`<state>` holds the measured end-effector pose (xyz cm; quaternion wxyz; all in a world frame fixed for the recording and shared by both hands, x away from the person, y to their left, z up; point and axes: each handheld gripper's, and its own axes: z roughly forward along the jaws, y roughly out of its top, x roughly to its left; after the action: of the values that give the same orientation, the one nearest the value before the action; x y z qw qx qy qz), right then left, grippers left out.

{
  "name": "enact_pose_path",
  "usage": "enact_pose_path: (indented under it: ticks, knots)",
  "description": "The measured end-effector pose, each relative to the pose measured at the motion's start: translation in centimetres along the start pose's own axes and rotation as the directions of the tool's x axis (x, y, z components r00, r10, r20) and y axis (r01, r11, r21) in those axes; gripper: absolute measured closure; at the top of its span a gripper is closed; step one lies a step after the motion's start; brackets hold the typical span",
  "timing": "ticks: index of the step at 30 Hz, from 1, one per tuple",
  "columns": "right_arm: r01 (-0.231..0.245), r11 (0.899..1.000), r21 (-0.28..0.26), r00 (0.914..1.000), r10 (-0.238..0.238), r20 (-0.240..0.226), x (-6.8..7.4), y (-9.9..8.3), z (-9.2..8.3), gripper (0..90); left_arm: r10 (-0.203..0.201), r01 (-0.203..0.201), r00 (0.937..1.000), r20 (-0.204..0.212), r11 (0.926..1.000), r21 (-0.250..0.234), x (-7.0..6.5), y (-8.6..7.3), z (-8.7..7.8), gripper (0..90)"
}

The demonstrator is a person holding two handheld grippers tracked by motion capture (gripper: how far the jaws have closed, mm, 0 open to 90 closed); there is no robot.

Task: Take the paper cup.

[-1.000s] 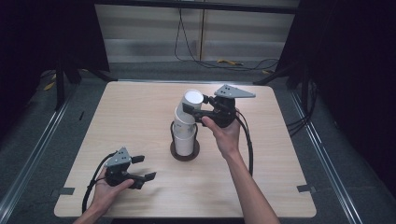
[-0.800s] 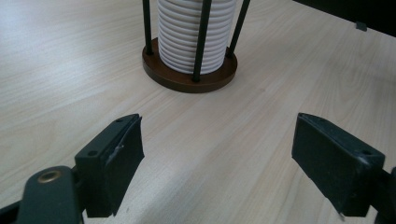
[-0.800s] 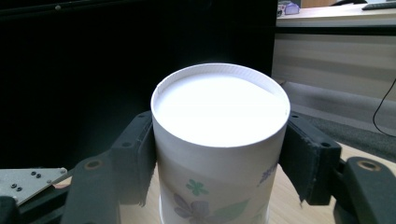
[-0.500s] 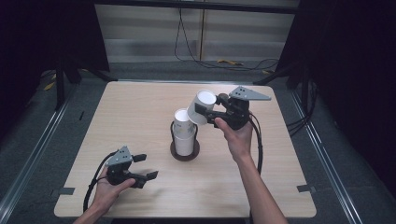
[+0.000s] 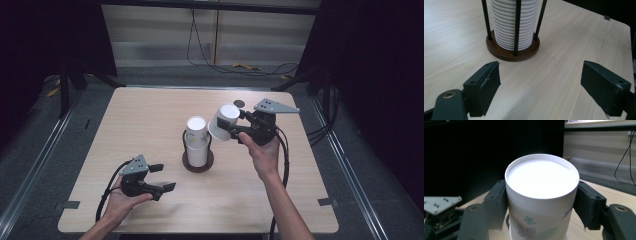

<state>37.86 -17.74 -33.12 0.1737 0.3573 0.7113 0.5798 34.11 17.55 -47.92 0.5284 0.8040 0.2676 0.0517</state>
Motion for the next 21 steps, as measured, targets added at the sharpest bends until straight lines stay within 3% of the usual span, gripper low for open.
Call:
enact_pose_path:
  ticks: [5,9,10,14,16,21]
  knots:
    - [0.002,0.999,0.037,1.0000,-0.001,-0.007,0.0,-0.9,0.0,34.1,0.010,-0.010,0.9998,0.016,0.9999,0.001,0.0,0.7,0.5,16.2]
    - [-0.012,0.998,0.061,0.9997,0.013,-0.021,-0.2,-1.9,-0.3,34.2,0.011,-0.010,0.9996,0.027,0.9995,-0.029,-0.1,1.2,1.0,16.0]
    - [-0.009,0.997,0.070,0.9996,0.011,-0.025,-0.1,-2.1,-0.4,34.2,0.032,-0.032,0.9993,0.021,0.9994,-0.011,-0.1,1.6,1.1,15.9]
    - [-0.016,0.997,0.078,0.9990,0.019,-0.042,0.0,-3.0,-0.6,34.3,0.042,-0.040,0.9985,0.034,0.9983,-0.042,-0.2,2.6,1.3,15.8]
    - [-0.021,0.996,0.092,0.9984,0.026,-0.050,0.1,-3.6,-0.5,34.3,0.058,-0.057,0.9978,0.032,0.9980,-0.028,-0.5,2.9,1.6,15.8]
    - [-0.028,0.992,0.125,0.9963,0.038,-0.077,0.5,-4.8,-0.1,34.3,0.072,-0.069,0.9959,0.054,0.9963,-0.051,-1.0,4.2,2.2,16.2]
